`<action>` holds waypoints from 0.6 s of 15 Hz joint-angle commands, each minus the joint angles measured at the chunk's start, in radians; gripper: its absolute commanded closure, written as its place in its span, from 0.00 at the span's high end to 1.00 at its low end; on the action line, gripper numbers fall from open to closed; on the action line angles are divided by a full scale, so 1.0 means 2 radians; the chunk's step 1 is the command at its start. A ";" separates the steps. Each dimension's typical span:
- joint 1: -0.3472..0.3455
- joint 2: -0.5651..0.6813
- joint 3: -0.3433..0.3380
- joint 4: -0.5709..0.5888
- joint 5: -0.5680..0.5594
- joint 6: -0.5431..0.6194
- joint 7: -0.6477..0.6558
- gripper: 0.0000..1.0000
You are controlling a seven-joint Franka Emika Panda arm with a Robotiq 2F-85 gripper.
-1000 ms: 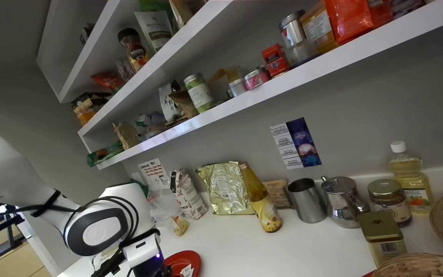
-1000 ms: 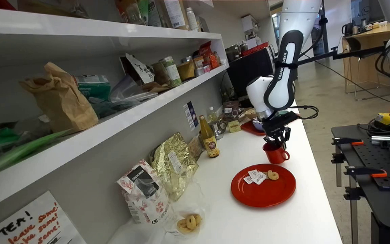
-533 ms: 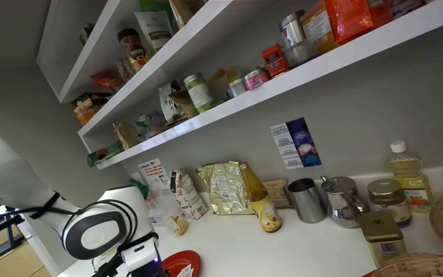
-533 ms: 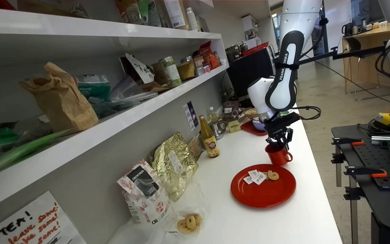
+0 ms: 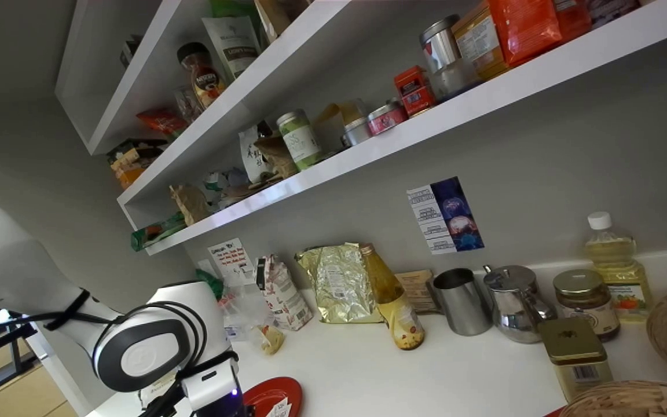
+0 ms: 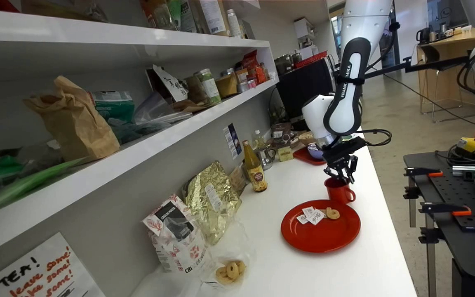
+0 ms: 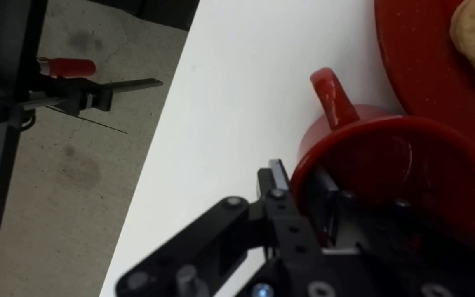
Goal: Shift the cup to the counter
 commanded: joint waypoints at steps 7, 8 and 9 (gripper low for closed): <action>0.002 -0.009 -0.001 0.002 0.001 -0.006 -0.001 0.51; 0.001 -0.012 -0.001 0.002 0.000 -0.008 0.000 0.54; 0.001 -0.014 -0.001 0.002 0.000 -0.010 0.000 0.54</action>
